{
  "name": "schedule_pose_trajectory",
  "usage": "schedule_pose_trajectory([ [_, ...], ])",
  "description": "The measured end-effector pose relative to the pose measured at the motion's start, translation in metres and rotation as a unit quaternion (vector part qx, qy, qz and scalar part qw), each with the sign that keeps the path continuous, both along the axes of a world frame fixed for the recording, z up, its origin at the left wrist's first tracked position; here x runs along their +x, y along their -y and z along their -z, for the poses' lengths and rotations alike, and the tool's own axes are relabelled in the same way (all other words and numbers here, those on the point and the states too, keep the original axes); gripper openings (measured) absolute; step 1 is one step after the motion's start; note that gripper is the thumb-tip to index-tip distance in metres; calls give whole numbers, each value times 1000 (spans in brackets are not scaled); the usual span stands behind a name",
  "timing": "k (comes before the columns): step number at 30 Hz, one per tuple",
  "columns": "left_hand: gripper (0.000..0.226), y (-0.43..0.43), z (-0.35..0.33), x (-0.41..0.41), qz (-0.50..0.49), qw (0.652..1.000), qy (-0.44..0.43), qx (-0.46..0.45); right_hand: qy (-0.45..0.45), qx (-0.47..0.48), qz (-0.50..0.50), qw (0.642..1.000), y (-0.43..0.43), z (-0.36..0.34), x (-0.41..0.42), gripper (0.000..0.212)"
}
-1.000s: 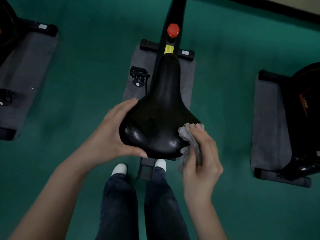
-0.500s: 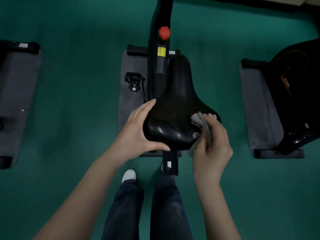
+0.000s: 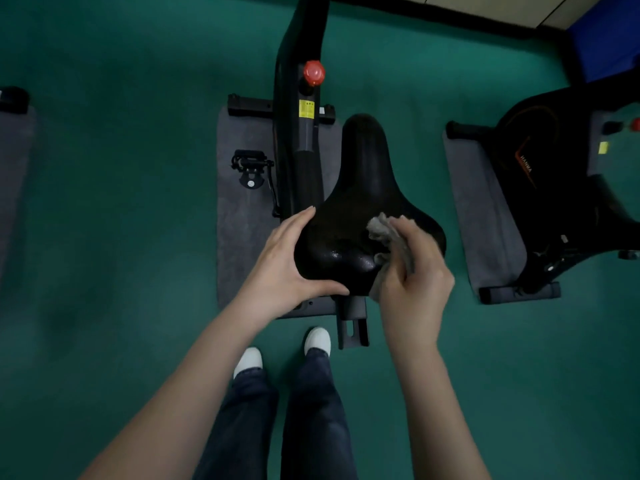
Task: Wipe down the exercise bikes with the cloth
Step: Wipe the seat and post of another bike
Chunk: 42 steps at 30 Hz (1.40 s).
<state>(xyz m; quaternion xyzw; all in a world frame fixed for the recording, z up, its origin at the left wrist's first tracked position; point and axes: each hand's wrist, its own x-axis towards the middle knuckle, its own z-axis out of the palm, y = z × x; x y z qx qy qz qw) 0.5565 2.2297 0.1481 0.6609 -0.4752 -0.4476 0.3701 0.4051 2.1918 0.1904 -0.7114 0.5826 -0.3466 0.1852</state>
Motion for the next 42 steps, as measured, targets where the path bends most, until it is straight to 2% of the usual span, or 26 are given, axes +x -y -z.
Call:
schedule_pose_trajectory([
  [5,108,0,10,0,-15,1000,-26,-9,11,-1,-83,997,-25,0,15,43],
  [9,107,0,14,1,-10,999,-34,-14,7,22,-81,996,2,-9,24,42],
  [13,105,-1,16,0,-21,998,-48,-18,-18,63,-117,991,-11,-13,25,41],
  [19,108,0,16,-1,-22,998,-64,-18,-102,-26,-210,972,9,-15,25,32],
  [26,109,-3,22,-4,-50,991,-122,-18,-103,29,-270,957,9,-25,20,36],
  [31,112,-3,30,-10,-84,982,-170,-6,-149,40,-351,924,26,-24,36,30],
  [34,94,-4,27,-15,-96,981,-169,9,-180,36,-411,893,49,-19,51,22],
  [39,96,-7,32,-18,-117,979,-169,0,-144,75,-420,893,47,-23,43,26],
  [42,104,-7,34,-19,-136,970,-199,-5,-122,94,-467,871,38,-31,27,28],
])
